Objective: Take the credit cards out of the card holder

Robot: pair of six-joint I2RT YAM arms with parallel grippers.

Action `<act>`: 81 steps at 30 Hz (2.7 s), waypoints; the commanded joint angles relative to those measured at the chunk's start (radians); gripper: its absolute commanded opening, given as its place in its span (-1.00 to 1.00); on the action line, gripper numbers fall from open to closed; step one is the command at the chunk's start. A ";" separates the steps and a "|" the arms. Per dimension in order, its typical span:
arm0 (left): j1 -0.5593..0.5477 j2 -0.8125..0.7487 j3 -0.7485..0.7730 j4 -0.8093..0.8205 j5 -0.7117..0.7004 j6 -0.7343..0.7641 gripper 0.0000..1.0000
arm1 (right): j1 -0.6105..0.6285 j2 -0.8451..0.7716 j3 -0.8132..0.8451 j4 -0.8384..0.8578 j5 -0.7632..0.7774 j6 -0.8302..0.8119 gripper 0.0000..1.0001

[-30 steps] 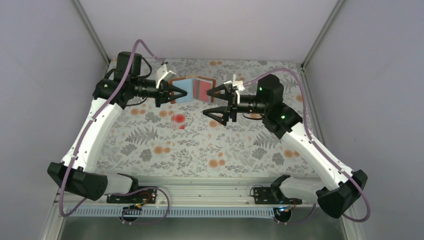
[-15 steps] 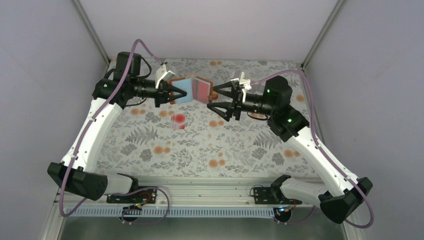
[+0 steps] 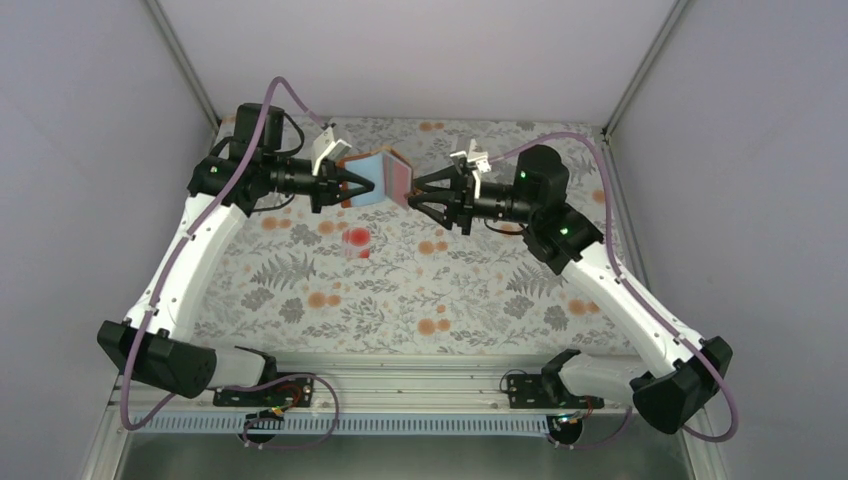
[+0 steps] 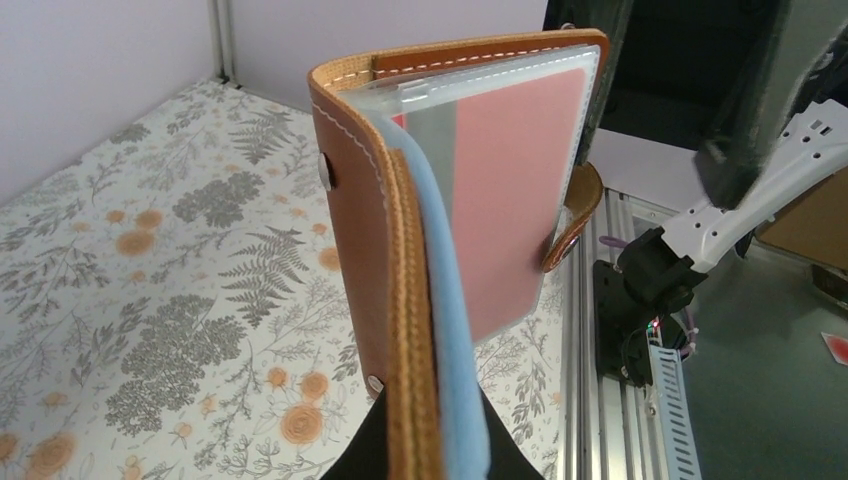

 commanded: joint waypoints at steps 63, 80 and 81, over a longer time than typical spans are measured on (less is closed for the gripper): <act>-0.011 0.006 0.014 -0.060 0.190 0.175 -0.95 | 0.152 0.016 0.052 -0.097 0.009 -0.157 -0.22; -0.024 -0.011 0.029 -0.216 0.290 0.394 -0.95 | 0.056 0.100 0.120 -0.125 -0.109 -0.092 -0.11; -0.024 -0.009 0.031 -0.213 0.288 0.391 -0.95 | 0.059 0.112 0.124 -0.127 -0.132 -0.095 -0.17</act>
